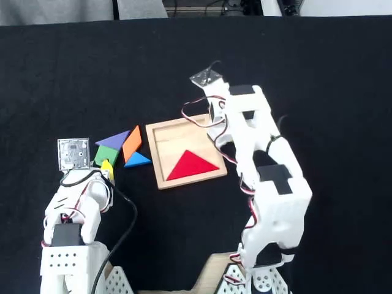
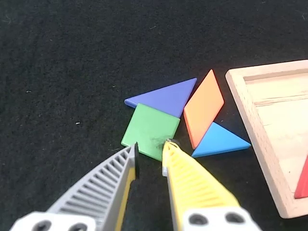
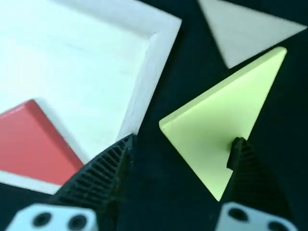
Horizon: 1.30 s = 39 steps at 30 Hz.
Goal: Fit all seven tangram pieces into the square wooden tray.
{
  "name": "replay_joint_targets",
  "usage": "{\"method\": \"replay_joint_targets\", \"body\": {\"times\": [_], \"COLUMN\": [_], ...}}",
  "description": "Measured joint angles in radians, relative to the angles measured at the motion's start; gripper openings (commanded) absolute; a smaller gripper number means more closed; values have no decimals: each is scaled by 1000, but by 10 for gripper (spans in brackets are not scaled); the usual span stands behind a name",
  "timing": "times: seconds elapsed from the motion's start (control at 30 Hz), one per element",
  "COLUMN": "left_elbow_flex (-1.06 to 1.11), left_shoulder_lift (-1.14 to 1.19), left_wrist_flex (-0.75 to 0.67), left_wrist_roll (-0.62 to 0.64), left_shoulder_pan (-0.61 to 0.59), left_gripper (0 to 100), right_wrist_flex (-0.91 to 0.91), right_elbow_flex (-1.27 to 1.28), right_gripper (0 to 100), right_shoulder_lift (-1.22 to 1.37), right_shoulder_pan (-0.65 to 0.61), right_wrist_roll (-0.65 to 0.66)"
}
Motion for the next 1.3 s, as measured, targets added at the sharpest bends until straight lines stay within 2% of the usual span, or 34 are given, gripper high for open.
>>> {"method": "replay_joint_targets", "body": {"times": [0.37,1.1,1.3], "left_elbow_flex": [0,0,0], "left_shoulder_lift": [0,0,0], "left_wrist_flex": [0,0,0], "left_wrist_roll": [0,0,0], "left_shoulder_pan": [0,0,0], "left_gripper": [105,105,105], "right_wrist_flex": [48,54,132], "right_elbow_flex": [-135,-176,-193], "right_gripper": [300,300,300], "right_shoulder_lift": [132,141,112], "right_shoulder_pan": [51,92,101], "right_wrist_roll": [0,2,-8]}}
